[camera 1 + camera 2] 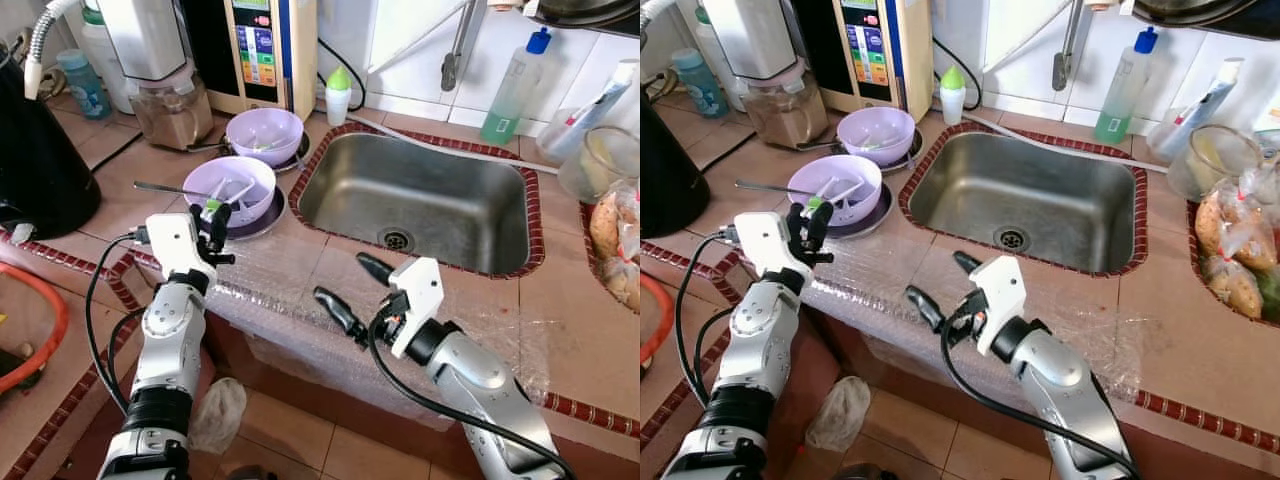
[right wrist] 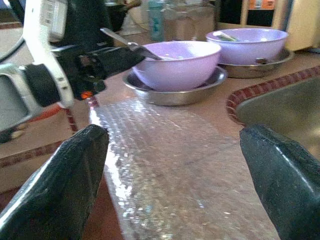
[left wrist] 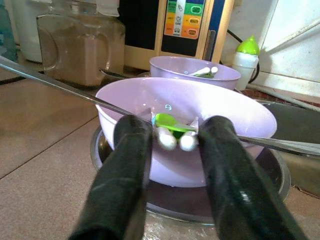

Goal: Kitchen organization

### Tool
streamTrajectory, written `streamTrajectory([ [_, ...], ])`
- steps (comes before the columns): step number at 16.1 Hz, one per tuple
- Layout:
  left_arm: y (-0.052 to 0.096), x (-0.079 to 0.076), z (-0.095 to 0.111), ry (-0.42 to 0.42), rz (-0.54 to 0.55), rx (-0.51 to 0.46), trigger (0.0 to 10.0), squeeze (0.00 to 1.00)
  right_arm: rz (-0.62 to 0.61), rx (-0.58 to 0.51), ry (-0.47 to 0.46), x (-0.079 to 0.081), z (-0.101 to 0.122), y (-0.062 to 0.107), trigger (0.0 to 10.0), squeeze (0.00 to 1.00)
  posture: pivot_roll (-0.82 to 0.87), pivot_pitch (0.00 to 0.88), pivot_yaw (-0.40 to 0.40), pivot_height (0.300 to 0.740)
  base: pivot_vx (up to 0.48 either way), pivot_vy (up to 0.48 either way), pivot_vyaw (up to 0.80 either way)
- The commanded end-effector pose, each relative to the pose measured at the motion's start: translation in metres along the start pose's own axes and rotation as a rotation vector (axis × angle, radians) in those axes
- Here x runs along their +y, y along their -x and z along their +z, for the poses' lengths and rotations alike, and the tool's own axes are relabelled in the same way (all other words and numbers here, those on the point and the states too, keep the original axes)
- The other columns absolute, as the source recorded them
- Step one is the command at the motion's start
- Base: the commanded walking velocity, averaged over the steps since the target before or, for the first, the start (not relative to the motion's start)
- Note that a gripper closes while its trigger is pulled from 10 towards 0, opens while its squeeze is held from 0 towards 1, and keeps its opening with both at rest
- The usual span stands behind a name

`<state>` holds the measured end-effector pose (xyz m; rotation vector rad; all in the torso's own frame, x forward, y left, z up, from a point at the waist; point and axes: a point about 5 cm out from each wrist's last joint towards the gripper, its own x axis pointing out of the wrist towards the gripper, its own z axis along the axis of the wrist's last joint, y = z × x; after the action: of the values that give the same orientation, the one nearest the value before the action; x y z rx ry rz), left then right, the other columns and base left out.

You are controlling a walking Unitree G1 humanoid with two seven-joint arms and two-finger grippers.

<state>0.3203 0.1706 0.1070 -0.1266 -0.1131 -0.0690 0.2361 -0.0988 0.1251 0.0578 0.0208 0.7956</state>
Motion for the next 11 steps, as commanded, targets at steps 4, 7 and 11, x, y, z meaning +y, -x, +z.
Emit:
streamTrajectory([
  [4,0.000,-0.002,0.000,-0.015,-0.012,0.001,0.0,0.00,0.039,-0.027,-0.015,0.002,0.008,-0.001,10.0,0.00,-0.09,0.000,0.038,0.740,0.000,0.000,0.00],
  [7,-0.001,-0.001,0.003,-0.020,-0.008,-0.014,0.0,0.00,0.015,-0.033,-0.010,0.000,0.008,-0.002,10.0,0.00,-0.09,0.000,0.040,0.740,0.000,0.000,0.00],
  [11,-0.001,-0.002,0.021,-0.054,-0.009,-0.085,0.0,0.00,-0.030,-0.046,0.006,-0.007,0.010,-0.003,10.0,0.00,-0.08,0.000,0.041,0.740,0.000,0.000,0.00],
])
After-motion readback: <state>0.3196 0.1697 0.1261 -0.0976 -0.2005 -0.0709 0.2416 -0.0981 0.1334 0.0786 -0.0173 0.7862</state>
